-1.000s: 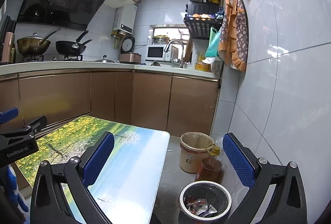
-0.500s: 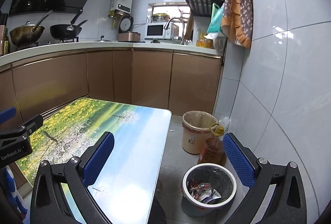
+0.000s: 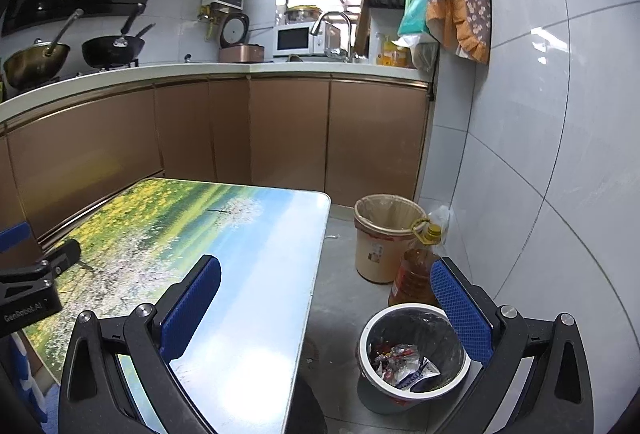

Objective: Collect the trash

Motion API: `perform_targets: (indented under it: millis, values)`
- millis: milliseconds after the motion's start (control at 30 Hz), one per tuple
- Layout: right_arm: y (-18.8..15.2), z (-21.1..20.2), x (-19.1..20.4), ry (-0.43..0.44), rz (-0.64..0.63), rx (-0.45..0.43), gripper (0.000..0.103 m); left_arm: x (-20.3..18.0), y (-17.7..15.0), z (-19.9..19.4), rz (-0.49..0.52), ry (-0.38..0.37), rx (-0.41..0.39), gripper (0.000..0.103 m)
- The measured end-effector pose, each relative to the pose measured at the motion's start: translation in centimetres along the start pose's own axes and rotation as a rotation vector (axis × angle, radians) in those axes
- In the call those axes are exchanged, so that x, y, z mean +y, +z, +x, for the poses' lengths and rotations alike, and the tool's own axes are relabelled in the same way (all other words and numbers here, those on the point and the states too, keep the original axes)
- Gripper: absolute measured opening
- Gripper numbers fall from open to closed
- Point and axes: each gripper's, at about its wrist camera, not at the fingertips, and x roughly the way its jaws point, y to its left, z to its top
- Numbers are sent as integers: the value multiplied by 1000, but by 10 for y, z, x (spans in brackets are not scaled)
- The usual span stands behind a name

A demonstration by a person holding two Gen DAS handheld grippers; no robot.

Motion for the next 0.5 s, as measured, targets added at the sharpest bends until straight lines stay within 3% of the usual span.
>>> perform_targets:
  millis: [500]
  values:
    - [-9, 49, 0, -35, 11, 71, 103, 17, -5, 51, -39, -22, 88, 99]
